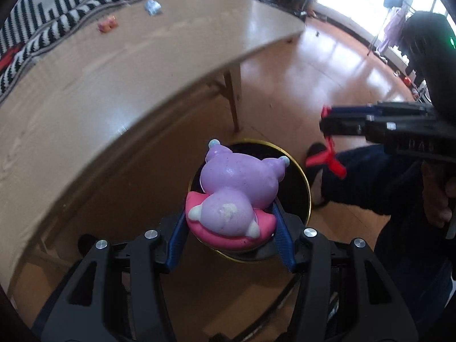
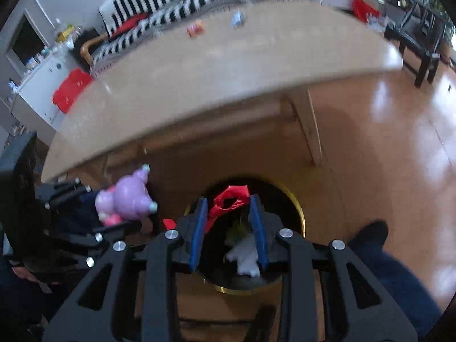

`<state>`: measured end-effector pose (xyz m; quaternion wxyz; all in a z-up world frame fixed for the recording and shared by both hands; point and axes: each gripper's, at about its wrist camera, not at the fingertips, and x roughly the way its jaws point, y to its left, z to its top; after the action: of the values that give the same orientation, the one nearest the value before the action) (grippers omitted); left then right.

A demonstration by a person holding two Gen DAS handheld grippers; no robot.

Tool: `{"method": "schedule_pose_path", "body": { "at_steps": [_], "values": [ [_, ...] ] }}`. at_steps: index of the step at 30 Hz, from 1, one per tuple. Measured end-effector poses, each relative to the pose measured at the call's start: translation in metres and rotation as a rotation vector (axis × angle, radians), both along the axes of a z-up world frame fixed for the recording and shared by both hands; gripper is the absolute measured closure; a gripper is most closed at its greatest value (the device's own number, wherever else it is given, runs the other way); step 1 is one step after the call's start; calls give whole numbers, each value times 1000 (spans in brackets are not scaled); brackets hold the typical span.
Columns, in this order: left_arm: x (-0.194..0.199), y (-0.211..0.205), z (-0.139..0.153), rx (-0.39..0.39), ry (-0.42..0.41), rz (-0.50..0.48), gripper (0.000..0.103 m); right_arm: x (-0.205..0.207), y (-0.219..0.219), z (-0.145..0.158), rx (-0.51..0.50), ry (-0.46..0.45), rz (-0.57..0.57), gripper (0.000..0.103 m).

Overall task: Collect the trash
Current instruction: 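Carry the toy and ribbon over the bin and open both tools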

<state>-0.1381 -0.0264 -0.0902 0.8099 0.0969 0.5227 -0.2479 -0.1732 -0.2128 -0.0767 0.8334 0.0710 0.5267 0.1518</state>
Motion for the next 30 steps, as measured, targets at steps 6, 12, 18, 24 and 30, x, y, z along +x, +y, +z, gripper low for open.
{"method": "schedule_pose_path", "body": {
  "at_steps": [6,12,18,24,30],
  "values": [
    [4,-13,-19,16,58,-29,50,-1,1,-14,-52,50,-6,72],
    [11,-17,-24,7,83,-28,50,3,1,-10,-55,48,-3,72],
    [7,-22,-25,0,97,-23,50,6,4,-6,-60,39,6,71],
    [6,-24,-24,1,97,-22,50,7,3,-6,-60,40,6,71],
    [6,-27,-24,6,100,-28,47,9,2,-4,-58,39,-9,71]
  ]
}}
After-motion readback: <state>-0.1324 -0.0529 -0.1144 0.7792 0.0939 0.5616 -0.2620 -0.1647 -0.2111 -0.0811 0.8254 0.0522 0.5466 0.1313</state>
